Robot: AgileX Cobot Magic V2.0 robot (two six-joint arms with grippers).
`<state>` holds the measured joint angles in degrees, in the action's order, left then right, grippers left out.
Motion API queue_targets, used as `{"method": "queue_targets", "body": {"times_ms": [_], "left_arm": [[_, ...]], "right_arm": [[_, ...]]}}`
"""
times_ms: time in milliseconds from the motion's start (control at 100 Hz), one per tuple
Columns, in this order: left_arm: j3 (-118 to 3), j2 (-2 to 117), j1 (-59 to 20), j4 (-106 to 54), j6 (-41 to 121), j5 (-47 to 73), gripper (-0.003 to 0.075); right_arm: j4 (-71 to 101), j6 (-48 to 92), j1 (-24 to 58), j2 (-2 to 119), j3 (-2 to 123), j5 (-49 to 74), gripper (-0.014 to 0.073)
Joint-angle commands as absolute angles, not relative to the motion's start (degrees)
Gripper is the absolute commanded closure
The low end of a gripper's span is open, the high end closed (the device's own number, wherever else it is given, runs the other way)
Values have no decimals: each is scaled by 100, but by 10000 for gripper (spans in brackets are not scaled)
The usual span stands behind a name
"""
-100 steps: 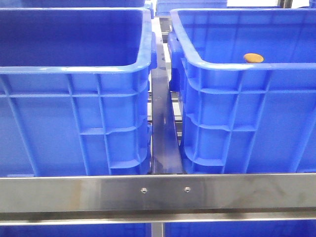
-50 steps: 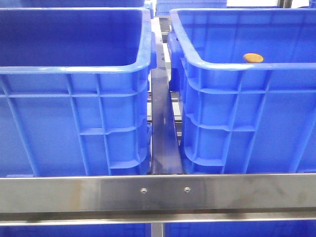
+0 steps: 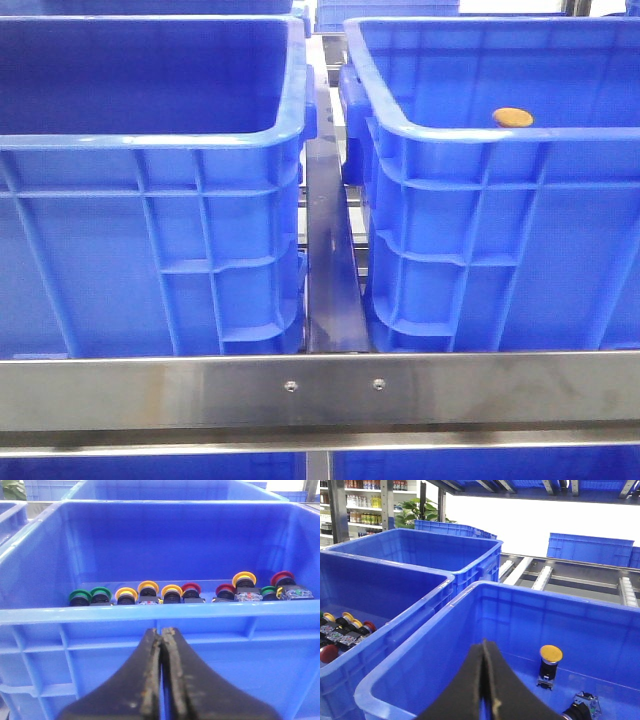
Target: Pick red and yellow buttons and place in box
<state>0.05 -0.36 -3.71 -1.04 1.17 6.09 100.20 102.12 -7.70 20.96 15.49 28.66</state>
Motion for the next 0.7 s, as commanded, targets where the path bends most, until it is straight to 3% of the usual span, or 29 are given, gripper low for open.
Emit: {"method": "queue_targets", "body": {"times_ms": [0, 690], "left_arm": [[299, -199, -354, -150, 44, 144, 740], [299, -199, -354, -150, 44, 144, 740]], "right_arm": [[10281, 10214, -794, 2121, 1692, 3021, 662], [10214, 10214, -720, 1921, 1713, 2827, 662]]}}
